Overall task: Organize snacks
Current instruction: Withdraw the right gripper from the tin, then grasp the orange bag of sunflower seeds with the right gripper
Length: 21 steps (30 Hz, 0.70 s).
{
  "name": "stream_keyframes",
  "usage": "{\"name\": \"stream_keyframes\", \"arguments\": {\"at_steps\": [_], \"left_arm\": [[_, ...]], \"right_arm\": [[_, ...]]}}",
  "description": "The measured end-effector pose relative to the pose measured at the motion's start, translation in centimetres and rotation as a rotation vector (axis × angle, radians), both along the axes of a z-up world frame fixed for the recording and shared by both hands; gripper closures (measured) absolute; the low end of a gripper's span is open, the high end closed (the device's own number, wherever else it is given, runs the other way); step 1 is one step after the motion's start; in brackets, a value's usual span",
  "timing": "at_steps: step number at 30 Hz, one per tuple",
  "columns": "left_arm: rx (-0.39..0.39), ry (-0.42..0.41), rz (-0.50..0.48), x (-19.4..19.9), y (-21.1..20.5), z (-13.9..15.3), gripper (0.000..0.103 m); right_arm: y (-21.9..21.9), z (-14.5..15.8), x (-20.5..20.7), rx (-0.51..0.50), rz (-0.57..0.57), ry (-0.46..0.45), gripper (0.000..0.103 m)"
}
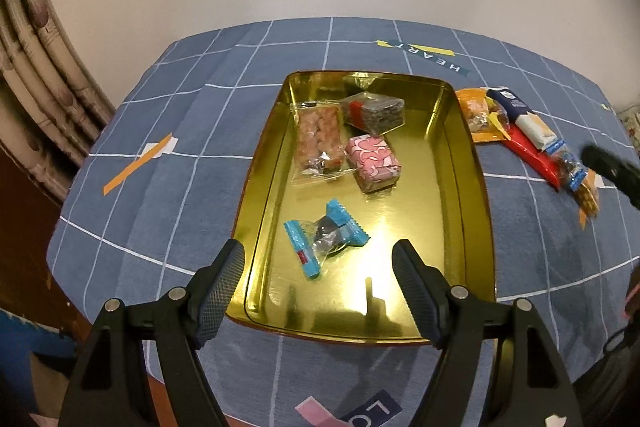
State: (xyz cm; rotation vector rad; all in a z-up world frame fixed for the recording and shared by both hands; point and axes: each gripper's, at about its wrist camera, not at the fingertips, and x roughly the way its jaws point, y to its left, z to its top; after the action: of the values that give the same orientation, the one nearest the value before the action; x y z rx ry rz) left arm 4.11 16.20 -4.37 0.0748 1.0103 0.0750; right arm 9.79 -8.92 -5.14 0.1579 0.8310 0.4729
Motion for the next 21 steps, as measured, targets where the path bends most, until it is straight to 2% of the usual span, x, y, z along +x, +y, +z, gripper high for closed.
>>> {"name": "stream_keyframes", "arguments": {"at_steps": [4, 8, 10, 13, 17, 21], "left_arm": [[0.002, -0.001, -0.007, -0.2, 0.0, 0.1, 0.027], [-0.020, -0.004, 0.003, -0.1, 0.6, 0.5, 0.027], [-0.032, -0.003, 0.009, 0.0, 0.9, 0.5, 0.027], [-0.061, 0.009, 0.013, 0.1, 1.1, 0.5, 0.027], [-0.070, 0.024, 0.006, 0.2, 1.1, 0.3, 0.027], [-0.086, 0.036, 0.005, 0.4, 1.1, 0.1, 0.027]], "right_arm": [[3.8, 0.2, 2.9, -0.157, 0.169, -0.038, 0.066], [7.3, -0.5, 7.0, -0.323, 0.358, -0.034, 0.051], [8.6, -0.9, 8.4, -0.408, 0.426, -0.038, 0.050], [10.6, -1.8, 10.5, -0.497, 0.538, -0.014, 0.043], [13.3, -3.3, 11.4, -0.639, 0.689, -0.029, 0.041], [15.1, -5.5, 11.4, -0.742, 0.859, 0.006, 0.039]]}}
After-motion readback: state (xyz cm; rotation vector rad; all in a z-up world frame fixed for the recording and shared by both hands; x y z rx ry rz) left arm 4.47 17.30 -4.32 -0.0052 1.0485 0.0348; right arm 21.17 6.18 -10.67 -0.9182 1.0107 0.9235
